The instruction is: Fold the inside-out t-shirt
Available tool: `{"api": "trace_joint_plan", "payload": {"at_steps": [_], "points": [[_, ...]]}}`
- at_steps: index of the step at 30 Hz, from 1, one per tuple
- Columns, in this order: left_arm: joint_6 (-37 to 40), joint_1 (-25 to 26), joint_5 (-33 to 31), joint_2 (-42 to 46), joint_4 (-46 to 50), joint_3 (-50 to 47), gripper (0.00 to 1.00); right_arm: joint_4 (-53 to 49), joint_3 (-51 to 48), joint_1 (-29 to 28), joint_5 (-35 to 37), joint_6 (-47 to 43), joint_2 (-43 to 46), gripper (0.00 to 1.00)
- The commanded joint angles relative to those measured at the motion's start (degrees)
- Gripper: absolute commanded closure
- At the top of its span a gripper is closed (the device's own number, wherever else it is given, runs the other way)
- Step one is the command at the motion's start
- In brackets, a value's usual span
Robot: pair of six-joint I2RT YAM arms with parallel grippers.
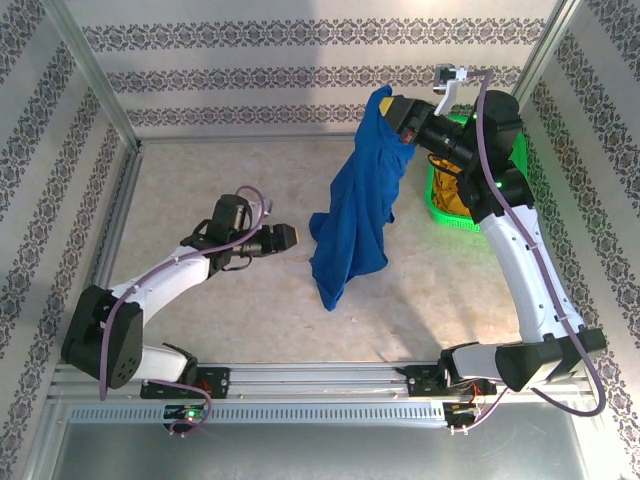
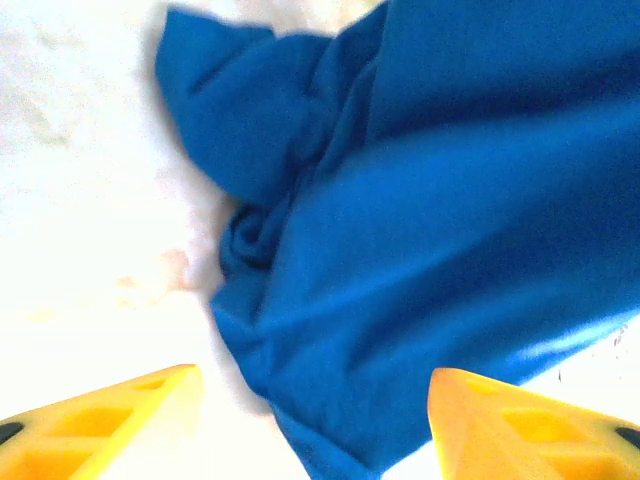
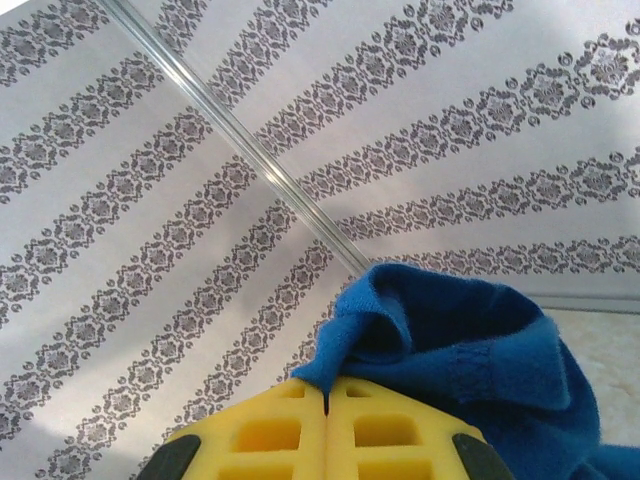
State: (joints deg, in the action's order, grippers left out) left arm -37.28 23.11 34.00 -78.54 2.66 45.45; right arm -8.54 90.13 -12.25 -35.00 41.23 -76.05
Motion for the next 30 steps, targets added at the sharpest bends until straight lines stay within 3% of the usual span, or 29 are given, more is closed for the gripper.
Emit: {"api": "trace_joint_plan", "payload": {"at_steps": [1, 7, 16, 25, 30], "points": [[2.54, 3.52, 0.59, -1.18, -3.02, -0.53, 0.39, -1.45, 2.33, -0.37, 0.37, 0.7, 0.18, 1.0], [6.31, 9.19, -5.42, -8.6, -3.88, 3.96, 0.39, -2.54, 1.9, -0.4, 0.46, 0.43, 1.07, 1.0], [6.84, 9.45, -14.83, -17.08, -1.26, 7.39, 0.39, -3.0, 0.62, -0.32, 1.12, 0.3, 3.0, 1.0], [-0.42, 10.34, -6.15, -10.98, -4.44, 2.16, 0.35, -3.75, 4.25, -0.22, 1.91, -0.01, 1.88, 1.0], [-3.42, 12.66, -1.29, -13.45, -1.63, 4.13, 0.33, -3.7, 5.21, -0.34, 2.37, 0.16, 1.2, 1.0]]}}
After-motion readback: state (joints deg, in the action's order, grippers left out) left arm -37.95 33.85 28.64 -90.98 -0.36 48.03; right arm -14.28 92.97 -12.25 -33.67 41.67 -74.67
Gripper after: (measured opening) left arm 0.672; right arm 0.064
